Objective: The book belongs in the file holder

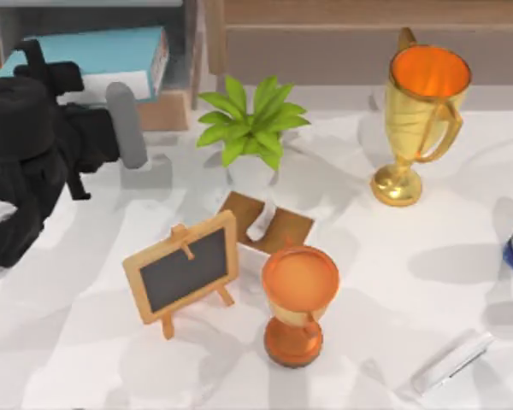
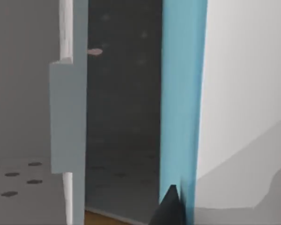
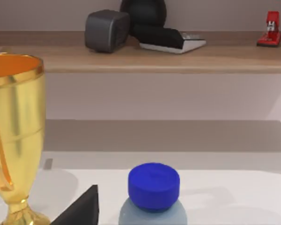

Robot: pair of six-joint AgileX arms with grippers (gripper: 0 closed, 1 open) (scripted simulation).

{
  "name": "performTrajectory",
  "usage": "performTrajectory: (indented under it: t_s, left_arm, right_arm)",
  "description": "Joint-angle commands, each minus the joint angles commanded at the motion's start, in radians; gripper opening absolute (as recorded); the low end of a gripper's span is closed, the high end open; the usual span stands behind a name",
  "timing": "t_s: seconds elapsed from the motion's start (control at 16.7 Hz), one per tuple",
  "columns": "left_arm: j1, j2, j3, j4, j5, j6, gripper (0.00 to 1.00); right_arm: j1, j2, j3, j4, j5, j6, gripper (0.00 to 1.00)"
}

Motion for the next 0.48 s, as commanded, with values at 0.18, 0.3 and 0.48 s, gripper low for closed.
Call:
performTrajectory:
  t_s: [0.18,0.3,0.48]
  left_arm:
    - [0.028,0.086,0.060,0.033,0.028,0.080,0.00]
    - [0.031,0.096,0.068,0.036,0.032,0.089,0.00]
    - [0.031,0.096,0.068,0.036,0.032,0.089,0.00]
  right_arm:
    - [0.000,0.000,0.000,0.000,0.000,0.000,1.00]
    - [0.000,0.000,0.000,0.000,0.000,0.000,1.00]
    - [0.000,0.000,0.000,0.000,0.000,0.000,1.00]
